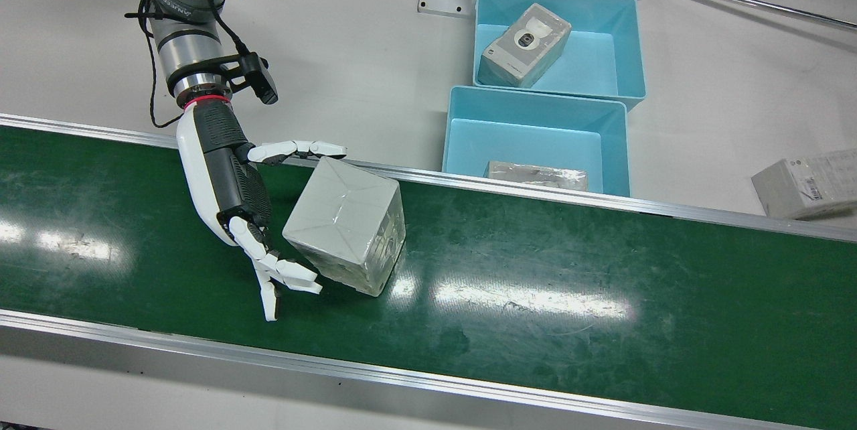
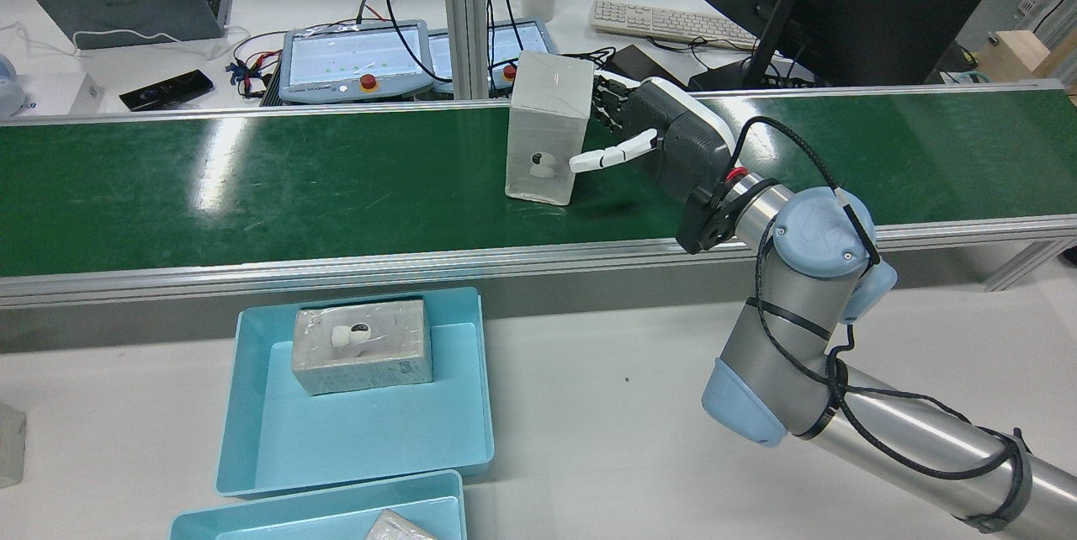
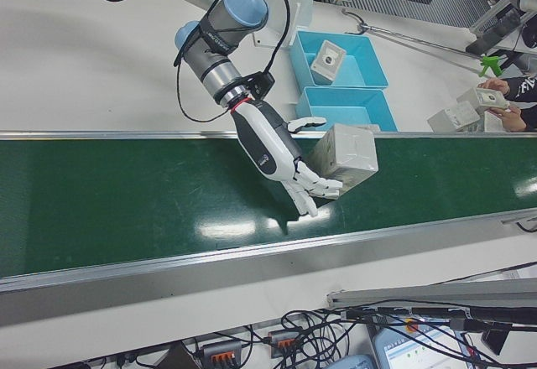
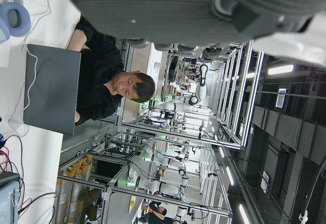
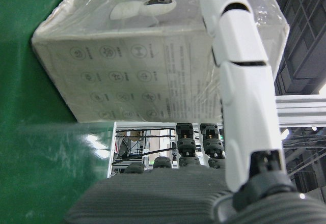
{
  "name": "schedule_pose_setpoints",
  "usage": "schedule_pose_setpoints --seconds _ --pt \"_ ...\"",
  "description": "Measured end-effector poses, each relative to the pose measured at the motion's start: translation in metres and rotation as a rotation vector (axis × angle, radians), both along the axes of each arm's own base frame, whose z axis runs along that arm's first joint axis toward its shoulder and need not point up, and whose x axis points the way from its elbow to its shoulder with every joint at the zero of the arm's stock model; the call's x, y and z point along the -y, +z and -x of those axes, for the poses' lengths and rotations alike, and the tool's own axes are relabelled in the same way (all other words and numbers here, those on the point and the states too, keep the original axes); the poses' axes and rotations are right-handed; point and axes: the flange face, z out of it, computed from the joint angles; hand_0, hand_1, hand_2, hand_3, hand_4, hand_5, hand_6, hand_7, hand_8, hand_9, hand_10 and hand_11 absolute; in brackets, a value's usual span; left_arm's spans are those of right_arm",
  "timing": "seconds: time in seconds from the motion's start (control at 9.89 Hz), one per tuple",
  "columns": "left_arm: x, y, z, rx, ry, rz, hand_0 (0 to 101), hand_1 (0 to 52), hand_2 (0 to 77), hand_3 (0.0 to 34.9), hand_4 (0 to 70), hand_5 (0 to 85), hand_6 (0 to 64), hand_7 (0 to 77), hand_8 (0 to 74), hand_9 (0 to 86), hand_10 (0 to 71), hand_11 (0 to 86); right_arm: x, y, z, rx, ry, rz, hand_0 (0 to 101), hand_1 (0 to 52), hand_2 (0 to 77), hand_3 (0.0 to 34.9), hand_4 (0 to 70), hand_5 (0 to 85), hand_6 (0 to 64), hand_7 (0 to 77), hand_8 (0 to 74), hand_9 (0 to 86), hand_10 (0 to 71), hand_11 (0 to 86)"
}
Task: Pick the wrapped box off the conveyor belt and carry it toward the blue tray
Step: 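Close the right hand fingers around the wrapped box's side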
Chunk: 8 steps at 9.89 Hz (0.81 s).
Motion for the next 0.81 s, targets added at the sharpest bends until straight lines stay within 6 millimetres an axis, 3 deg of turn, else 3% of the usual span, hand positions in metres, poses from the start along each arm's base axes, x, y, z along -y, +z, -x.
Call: schedule_pose_setpoints --seconds 0.2,0.4,0.71,0.81 --pt "0.000 0.000 0.000 0.000 0.000 0.000 0 0.0 1.1 0.0 0.0 1.1 0.0 0.5 0.5 0.5 0.5 0.0 0.002 0.000 0.005 -0.004 0.003 0.004 52 19.6 14.7 1.5 14.2 18.5 4.9 18.0 0.0 1.6 0.0 1.1" --pt "0.000 0.000 0.000 0.000 0.000 0.000 0 0.0 1.1 0.0 0.0 1.1 0.0 0.5 0.5 0.5 0.5 0.5 0.003 0.000 0.011 -0.003 0.011 0.009 52 19.6 14.7 3.6 13.6 18.5 4.9 18.0 0.0 1.6 0.0 1.1" --pt "0.000 0.000 0.000 0.000 0.000 0.000 0 0.0 1.1 0.0 0.0 1.1 0.0 0.5 0.5 0.0 0.5 0.0 0.006 -0.009 0.032 -0.001 -0.001 0.013 52 19.6 15.8 3.7 13.6 18.5 5.5 19.1 0.0 1.6 0.0 1.1" --pt "0.000 0.000 0.000 0.000 0.000 0.000 0 0.0 1.1 0.0 0.0 1.1 0.0 0.5 0.5 0.5 0.5 0.0 0.005 -0.009 0.035 -0.001 -0.005 0.015 62 26.7 26.7 2.1 19.6 21.8 9.3 23.5 0.0 4.9 4.9 5.4"
